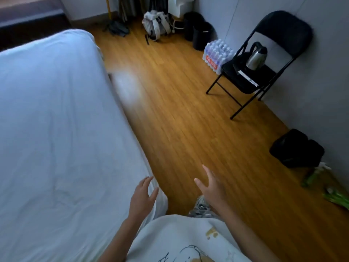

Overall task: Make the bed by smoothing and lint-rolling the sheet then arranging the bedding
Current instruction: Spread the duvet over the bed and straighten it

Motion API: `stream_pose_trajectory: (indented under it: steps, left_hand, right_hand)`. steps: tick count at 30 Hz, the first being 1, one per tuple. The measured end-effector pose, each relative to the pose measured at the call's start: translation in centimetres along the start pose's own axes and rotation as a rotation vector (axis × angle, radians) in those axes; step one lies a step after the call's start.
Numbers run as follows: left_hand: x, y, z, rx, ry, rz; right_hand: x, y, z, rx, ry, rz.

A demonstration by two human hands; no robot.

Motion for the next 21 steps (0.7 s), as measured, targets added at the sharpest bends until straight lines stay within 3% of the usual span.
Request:
stream_pose_trajectory:
  steps: [9,21]
  left_hand:
    - [8.0,15.2,5.4,-0.167,0.084,-0.12]
    - [26.1,16.0,-1.0,-0.203,0.179,-0.206]
  right_hand:
    - [13.4,2.3,-14.1,-0.013,-0.025,-0.011]
    - [31.7,-7.5,-14.4,-0.013,-0.074,-0.042]
Point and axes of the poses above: each hand's wrist, its own x-axis towards the middle knuckle, its own z-axis out of the palm, y = z × x, the point moved 2 cm from there along x, towards the middle knuckle, and after that the axes turned 5 degrees about y, right-handed, at the moved point
